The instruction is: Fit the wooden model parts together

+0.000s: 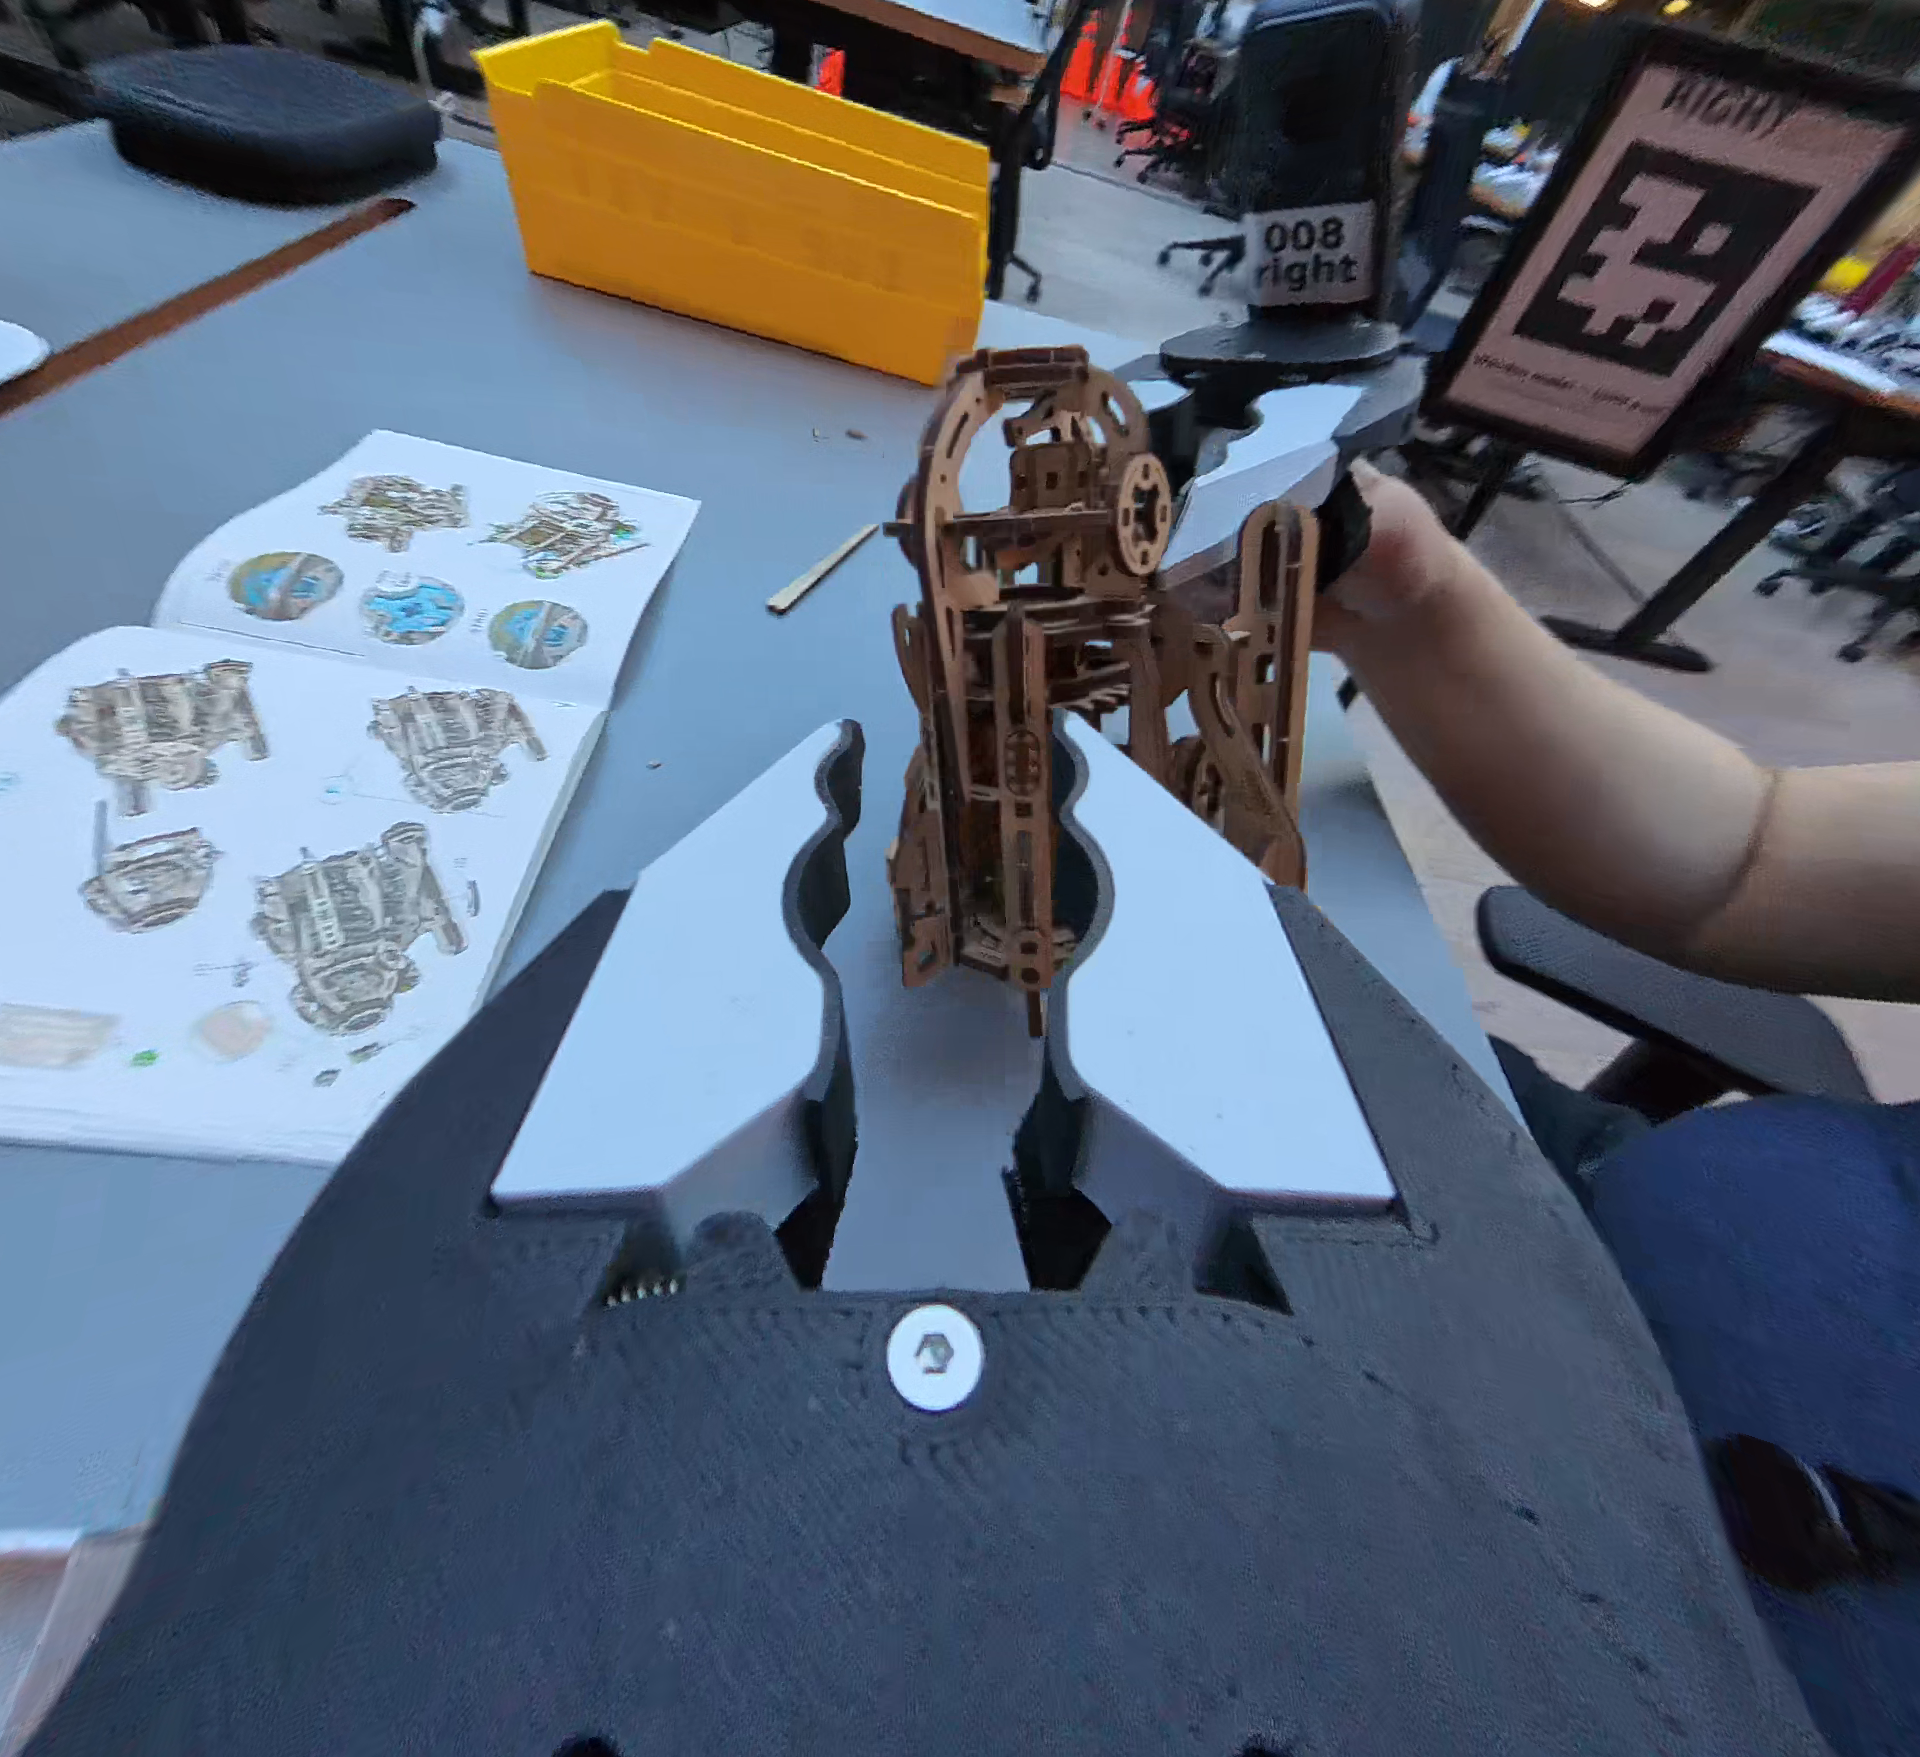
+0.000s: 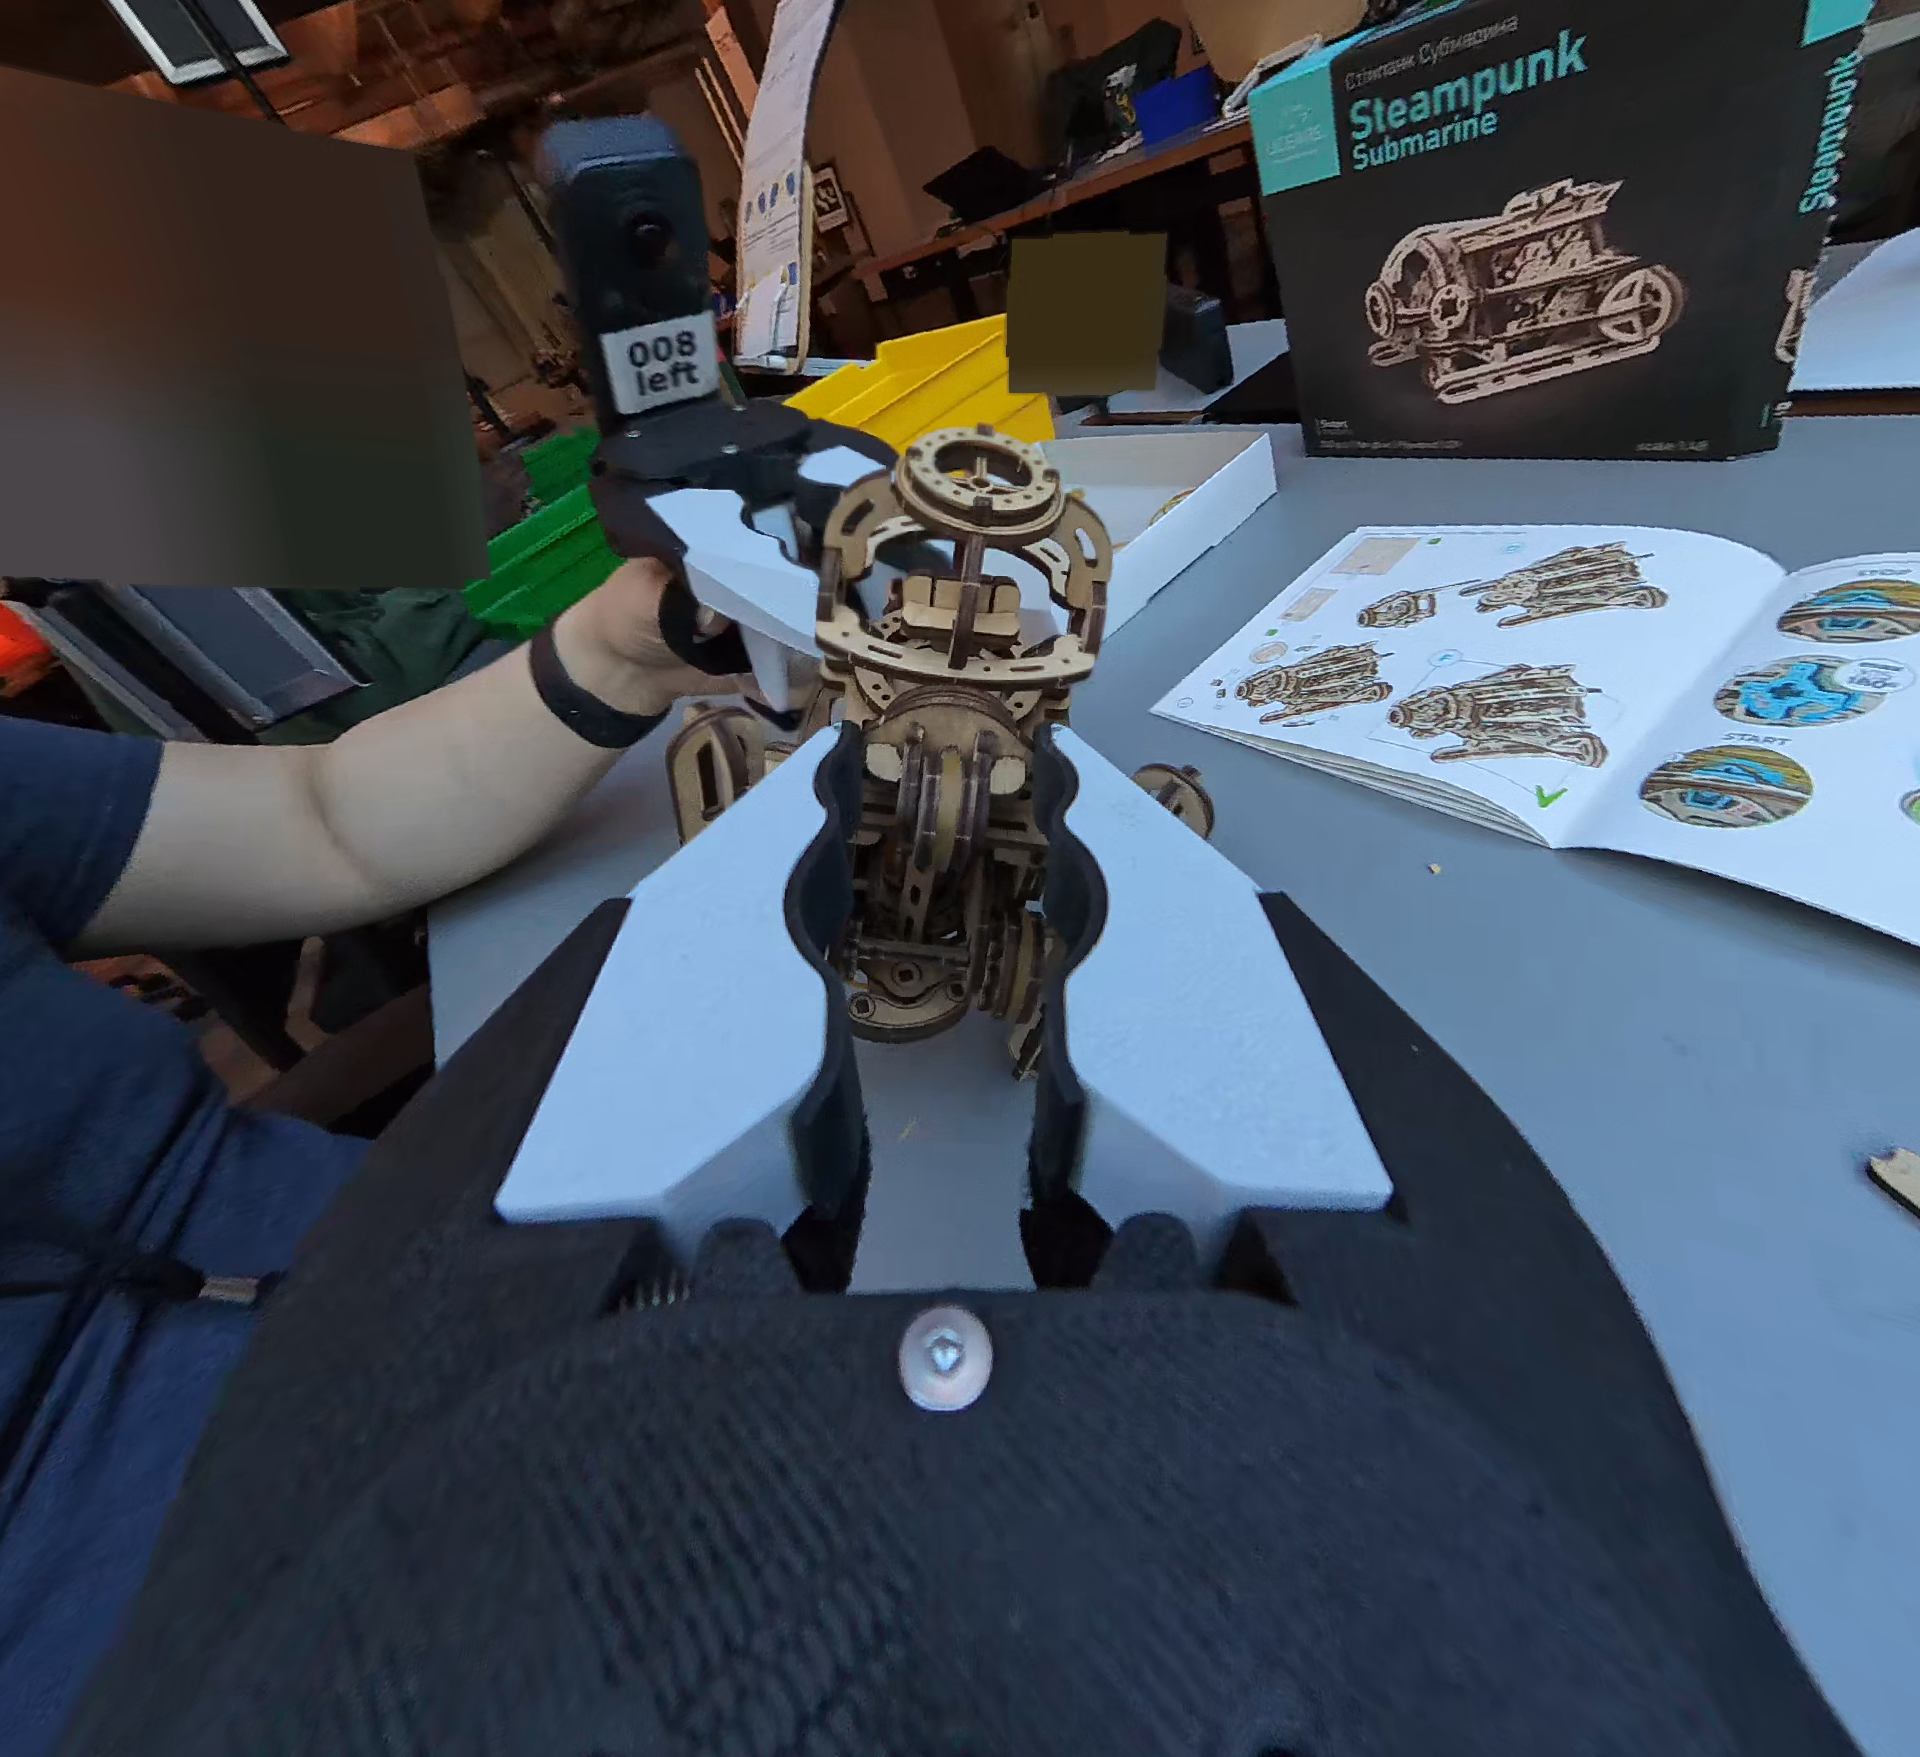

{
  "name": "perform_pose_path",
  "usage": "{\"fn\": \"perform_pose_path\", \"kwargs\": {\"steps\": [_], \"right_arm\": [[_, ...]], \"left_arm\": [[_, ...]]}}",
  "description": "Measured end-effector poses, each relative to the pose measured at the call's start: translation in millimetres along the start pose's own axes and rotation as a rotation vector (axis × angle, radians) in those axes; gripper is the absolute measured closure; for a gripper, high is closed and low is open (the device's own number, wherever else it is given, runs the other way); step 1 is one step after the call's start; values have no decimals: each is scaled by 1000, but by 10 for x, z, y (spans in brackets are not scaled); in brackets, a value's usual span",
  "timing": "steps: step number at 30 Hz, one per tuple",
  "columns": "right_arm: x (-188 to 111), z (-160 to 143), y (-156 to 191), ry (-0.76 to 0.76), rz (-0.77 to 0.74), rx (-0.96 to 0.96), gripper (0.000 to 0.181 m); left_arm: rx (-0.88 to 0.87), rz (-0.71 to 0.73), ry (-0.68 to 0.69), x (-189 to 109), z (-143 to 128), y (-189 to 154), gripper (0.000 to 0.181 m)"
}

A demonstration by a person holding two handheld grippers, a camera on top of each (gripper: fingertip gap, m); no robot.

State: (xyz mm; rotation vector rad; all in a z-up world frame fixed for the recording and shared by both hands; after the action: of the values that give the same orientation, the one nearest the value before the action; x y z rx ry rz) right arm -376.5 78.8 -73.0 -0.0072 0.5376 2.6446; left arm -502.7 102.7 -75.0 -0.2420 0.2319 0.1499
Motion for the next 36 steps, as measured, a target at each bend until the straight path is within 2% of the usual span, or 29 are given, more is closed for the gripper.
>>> {"fn": "perform_pose_path", "kwargs": {"steps": [2,5,8,12,19,23,27,31,36], "right_arm": [[12,10,-37,9,36,25,150],[15,28,-112,24,45,27,151],[29,35,-143,38,93,41,150],[59,45,-204,41,126,64,151],[71,47,-259,43,210,77,150],[63,42,-277,42,289,87,150],[68,43,-366,36,313,140,150],[104,44,-393,26,317,169,150],[15,180,-357,-46,260,63,147]], "left_arm": [[-45,-92,-13,92,0,16,140],[-57,-114,-25,177,6,94,138],[-128,-207,-74,182,45,124,134],[-178,-266,-31,211,-61,208,115],[-278,-366,-27,309,-142,204,110],[-258,-398,-24,354,-184,156,117],[-303,-447,-53,369,-163,129,138],[-350,-451,-78,353,-178,158,138],[-334,-433,-80,294,-212,167,139]]}}
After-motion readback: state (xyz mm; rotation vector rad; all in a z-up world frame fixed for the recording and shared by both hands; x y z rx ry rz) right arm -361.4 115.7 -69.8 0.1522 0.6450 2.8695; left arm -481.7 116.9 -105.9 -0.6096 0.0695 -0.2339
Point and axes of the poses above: each gripper's, where its closed fingertips meet, x out along the fingers, z out of its top, y = z × x across the jaws, the point moved 4 cm from there along -x, back along the fingers
